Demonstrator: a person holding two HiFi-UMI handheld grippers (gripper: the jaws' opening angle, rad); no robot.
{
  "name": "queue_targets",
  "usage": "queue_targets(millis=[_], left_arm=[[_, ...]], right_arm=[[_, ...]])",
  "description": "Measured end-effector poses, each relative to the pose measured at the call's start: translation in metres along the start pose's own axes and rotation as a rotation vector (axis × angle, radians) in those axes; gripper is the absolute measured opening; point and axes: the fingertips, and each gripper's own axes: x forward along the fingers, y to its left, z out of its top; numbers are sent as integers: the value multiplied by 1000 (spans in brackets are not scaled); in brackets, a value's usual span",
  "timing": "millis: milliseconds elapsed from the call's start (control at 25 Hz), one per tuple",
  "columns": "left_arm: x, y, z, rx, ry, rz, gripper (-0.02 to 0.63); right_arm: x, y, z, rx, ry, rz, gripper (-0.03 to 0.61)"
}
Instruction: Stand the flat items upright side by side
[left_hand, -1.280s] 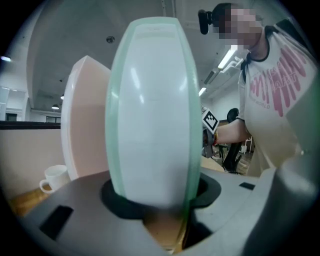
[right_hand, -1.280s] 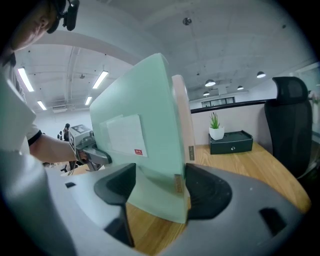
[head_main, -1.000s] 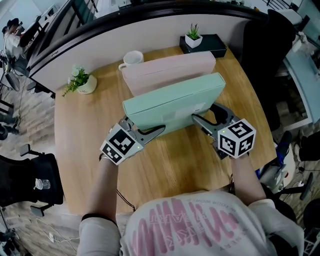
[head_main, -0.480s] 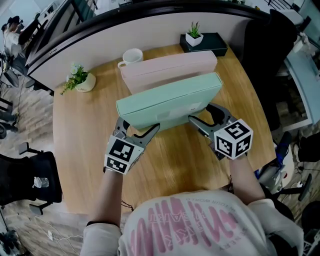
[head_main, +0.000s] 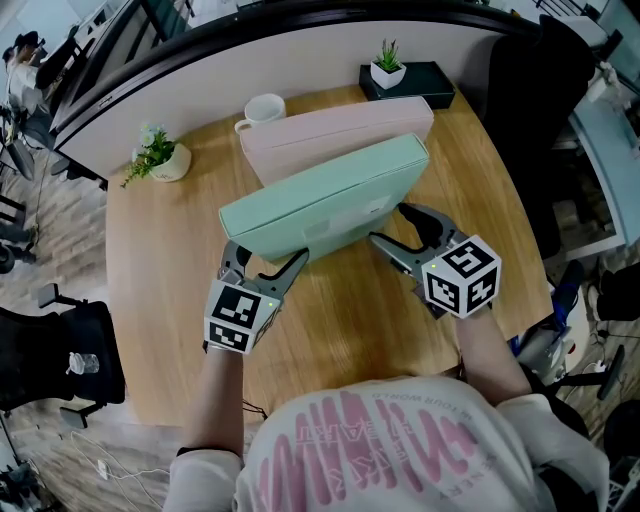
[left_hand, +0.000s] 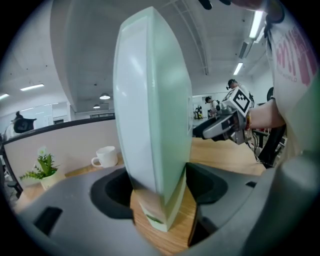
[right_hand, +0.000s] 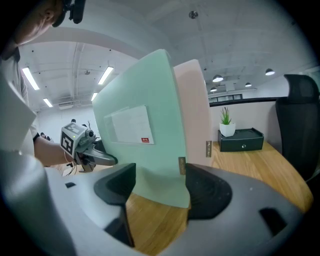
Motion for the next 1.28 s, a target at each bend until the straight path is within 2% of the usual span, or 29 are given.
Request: queue_targets(millis=[280, 400, 520, 800, 1000, 1280], left_arm=[[-18, 13, -4, -51, -6, 57, 315], [-27, 14, -4, -101, -30, 65, 304], [-31, 10, 1, -117, -55, 78, 276], [-32, 9, 1, -174, -85, 131, 259], [-25, 8, 3, -176, -88, 123, 256], [-12, 7, 10, -163, -84, 108, 256]], right_arm=[[-2, 4, 2, -5, -4, 7, 311], [-3, -3, 3, 8, -9, -15, 316], [-2, -11, 8, 36, -27, -29, 328], [5, -8, 14, 43, -40, -6, 328], [5, -8, 12, 35, -39, -15, 322], [-4, -18, 11, 74, -58, -36, 323]])
